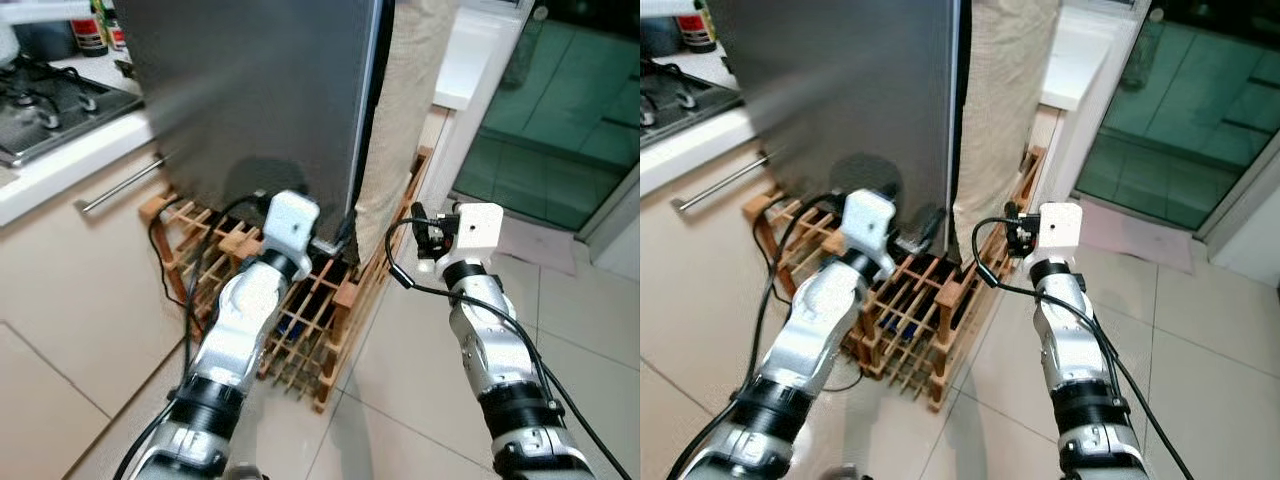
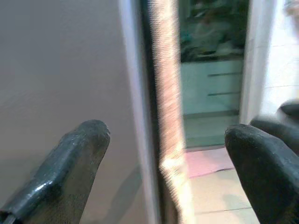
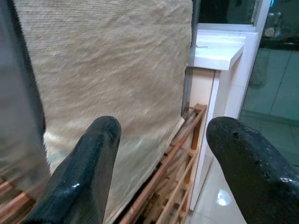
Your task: Restocking fridge
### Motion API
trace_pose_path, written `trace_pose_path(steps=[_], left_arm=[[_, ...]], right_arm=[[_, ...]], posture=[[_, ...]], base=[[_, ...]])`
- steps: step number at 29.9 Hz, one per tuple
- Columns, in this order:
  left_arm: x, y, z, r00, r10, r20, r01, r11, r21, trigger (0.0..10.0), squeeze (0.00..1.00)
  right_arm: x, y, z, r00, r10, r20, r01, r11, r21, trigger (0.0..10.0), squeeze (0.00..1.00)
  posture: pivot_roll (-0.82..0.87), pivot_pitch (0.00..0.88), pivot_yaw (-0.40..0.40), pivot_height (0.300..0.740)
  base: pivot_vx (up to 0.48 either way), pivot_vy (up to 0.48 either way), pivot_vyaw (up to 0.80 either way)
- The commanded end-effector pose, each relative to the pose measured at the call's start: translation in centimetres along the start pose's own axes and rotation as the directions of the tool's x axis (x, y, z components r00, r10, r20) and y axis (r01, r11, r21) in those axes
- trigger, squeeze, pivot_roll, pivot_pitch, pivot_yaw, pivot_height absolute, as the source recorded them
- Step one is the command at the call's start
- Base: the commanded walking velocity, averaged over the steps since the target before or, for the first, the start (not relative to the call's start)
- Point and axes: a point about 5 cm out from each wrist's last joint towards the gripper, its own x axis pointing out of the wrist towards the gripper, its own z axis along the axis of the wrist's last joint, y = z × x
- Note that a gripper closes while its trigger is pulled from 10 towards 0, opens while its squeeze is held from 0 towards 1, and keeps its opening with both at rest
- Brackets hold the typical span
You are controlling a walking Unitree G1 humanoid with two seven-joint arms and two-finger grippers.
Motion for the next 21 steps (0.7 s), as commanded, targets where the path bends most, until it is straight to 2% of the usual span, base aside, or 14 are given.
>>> trace_pose_path(steps=[1, 5, 7, 10, 11, 17, 21], left_arm=[[1.3, -0.9, 0.2, 0.998, -0.058, -0.023, 0.058, 0.998, 0.006, 10.0, 0.00], [1.2, -0.1, 0.7, 0.999, -0.037, 0.007, 0.037, 0.999, 0.008, 10.0, 0.00], [0.5, 0.3, 0.3, 0.999, -0.040, 0.005, 0.040, 0.999, 0.015, 10.0, 0.00], [-1.5, 0.8, -0.2, 0.999, -0.026, 0.032, 0.027, 0.999, -0.043, 10.0, 0.00], [-2.9, 1.0, -0.7, 0.999, 0.001, 0.036, 0.002, 0.998, -0.068, 10.0, 0.00], [-4.1, 0.9, -1.6, 0.998, 0.055, 0.005, -0.054, 0.995, -0.085, 10.0, 0.00], [-4.2, 0.9, -1.8, 0.995, 0.098, -0.007, -0.099, 0.994, -0.036, 10.0, 0.00]], right_arm=[[-0.1, -0.7, 0.8, 1.000, -0.021, 0.022, 0.021, 1.000, -0.005, 10.0, 0.00], [-0.3, -1.2, 0.9, 0.999, -0.031, 0.027, 0.031, 0.999, -0.015, 10.0, 0.00], [-0.5, -1.3, 1.0, 0.999, -0.037, 0.031, 0.038, 0.999, -0.021, 10.0, 0.00], [-0.9, -1.7, 0.8, 0.998, -0.053, 0.022, 0.053, 0.998, -0.020, 10.0, 0.00], [-1.2, -1.9, 0.8, 0.998, -0.053, 0.029, 0.054, 0.998, -0.032, 10.0, 0.00], [-1.5, -2.2, 0.3, 0.998, -0.065, 0.003, 0.065, 0.998, -0.022, 10.0, 0.00], [-1.4, -1.9, 0.4, 0.999, -0.050, 0.009, 0.050, 0.998, -0.026, 10.0, 0.00]], posture=[[0.02, 0.000, -0.042, 0.740], [0.01, 0.000, -0.038, 0.740], [0.00, 0.000, -0.033, 0.740], [0.01, 0.000, -0.032, 0.735], [0.02, 0.000, -0.034, 0.726], [0.03, 0.000, -0.044, 0.702], [0.05, 0.000, -0.051, 0.688]], base=[[0.000, 0.000, 0.00], [0.000, 0.000, 0.00], [0.000, 0.000, 0.00], [0.000, 0.000, 0.00], [0.000, 0.000, 0.00], [0.000, 0.000, 0.00], [0.000, 0.000, 0.00]])
